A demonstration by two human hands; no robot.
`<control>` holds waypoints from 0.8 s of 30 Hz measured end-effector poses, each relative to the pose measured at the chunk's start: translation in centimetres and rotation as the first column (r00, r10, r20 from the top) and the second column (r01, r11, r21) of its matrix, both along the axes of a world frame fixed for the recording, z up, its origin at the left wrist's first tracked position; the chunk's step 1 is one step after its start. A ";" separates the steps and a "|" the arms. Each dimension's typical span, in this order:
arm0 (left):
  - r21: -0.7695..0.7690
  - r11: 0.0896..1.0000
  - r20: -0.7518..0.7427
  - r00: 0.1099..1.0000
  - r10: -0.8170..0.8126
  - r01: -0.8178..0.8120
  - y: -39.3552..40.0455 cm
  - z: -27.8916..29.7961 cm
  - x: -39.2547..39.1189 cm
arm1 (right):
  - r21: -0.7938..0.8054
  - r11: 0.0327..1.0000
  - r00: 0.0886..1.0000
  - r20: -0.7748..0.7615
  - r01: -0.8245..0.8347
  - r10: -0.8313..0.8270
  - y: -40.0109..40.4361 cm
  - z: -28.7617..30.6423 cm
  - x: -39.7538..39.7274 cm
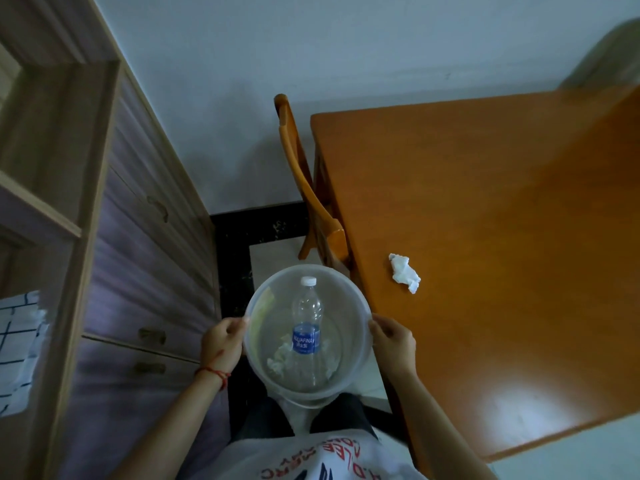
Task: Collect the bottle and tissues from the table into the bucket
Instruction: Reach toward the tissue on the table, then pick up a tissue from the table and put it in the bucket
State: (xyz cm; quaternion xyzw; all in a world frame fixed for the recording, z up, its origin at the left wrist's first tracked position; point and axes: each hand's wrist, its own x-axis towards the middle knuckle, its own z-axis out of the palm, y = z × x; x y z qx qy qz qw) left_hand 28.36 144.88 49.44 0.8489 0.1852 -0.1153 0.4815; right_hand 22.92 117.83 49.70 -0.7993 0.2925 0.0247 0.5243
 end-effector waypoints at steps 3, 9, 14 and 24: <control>0.028 1.000 0.019 1.000 -0.011 0.010 -0.6 -0.1 0.1 | -0.017 1.000 1.000 -0.012 -0.017 0.017 -0.7 -0.3 0.5; 0.061 0.997 0.011 0.999 -0.044 0.044 -1.5 -0.4 0.5 | -0.033 0.999 0.999 -0.005 -0.036 0.036 -2.0 0.1 1.2; 0.083 0.995 0.017 0.998 -0.057 0.056 -2.1 -0.4 0.9 | -0.086 0.996 0.999 0.038 0.008 -0.005 -3.5 0.4 2.5; 0.101 0.994 0.040 0.998 -0.056 0.052 -2.1 -0.2 1.1 | -0.241 0.953 0.975 0.171 0.183 -0.144 -6.1 0.9 7.6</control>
